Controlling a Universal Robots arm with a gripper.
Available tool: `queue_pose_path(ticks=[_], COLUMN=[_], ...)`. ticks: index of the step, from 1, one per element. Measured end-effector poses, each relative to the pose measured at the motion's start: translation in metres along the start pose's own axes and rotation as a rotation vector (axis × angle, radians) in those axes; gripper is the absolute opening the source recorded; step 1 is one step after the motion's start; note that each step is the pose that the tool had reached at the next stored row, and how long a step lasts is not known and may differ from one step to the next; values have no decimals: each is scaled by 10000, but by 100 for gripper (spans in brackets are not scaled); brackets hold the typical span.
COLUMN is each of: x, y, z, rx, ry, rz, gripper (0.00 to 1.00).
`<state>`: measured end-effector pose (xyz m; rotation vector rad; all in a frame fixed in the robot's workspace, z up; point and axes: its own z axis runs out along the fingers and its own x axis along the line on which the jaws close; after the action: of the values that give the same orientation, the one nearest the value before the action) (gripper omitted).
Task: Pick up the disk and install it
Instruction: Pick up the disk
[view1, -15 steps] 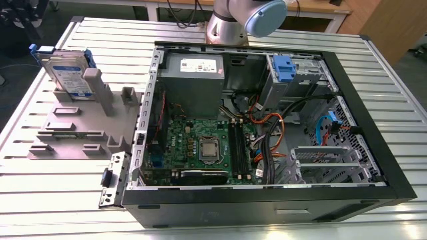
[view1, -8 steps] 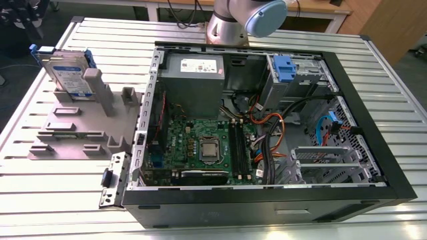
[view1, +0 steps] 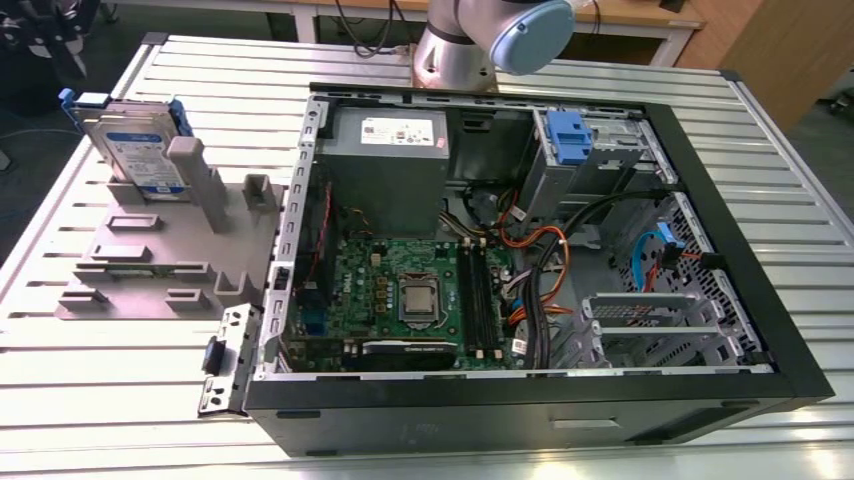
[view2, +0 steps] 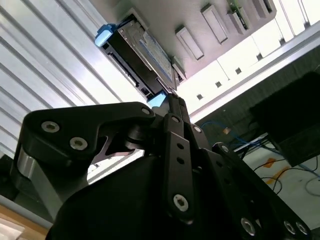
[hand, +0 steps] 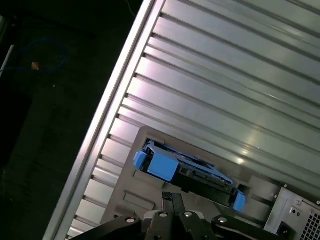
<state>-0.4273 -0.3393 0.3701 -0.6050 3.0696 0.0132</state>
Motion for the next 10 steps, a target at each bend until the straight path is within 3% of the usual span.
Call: queue_pose_path(ticks=[10], x=[0], y=[0], z=[0], rx=[-16], ry=[6], rz=[-1131], gripper=[11])
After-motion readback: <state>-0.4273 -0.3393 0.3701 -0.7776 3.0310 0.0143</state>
